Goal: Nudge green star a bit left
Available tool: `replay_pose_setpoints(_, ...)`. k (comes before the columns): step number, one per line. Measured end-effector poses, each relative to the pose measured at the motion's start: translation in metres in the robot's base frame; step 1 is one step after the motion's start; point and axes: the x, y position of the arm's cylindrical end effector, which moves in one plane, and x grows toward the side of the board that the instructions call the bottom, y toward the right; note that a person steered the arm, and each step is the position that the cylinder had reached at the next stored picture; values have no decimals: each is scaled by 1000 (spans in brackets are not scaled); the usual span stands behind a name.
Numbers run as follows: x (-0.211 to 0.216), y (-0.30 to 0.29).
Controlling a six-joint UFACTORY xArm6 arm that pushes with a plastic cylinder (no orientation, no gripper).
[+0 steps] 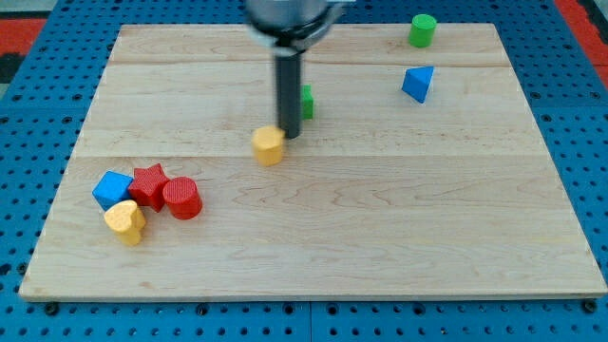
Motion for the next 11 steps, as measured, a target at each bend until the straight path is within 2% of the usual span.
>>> replay_pose_setpoints(1, 43, -46)
replay_pose_setpoints(3, 74, -93)
replay_pose_setpoints(4, 70, -67)
replay_pose_setpoints(5, 48, 14)
replay_pose_setpoints(6, 26, 43)
replay_pose_setpoints(7, -42, 118)
replay_pose_setpoints(8, -69, 87)
replay_pose_setpoints(9, -78, 41)
replay_pose_setpoints(10, -96, 31)
replay_pose_setpoints(11, -27, -24)
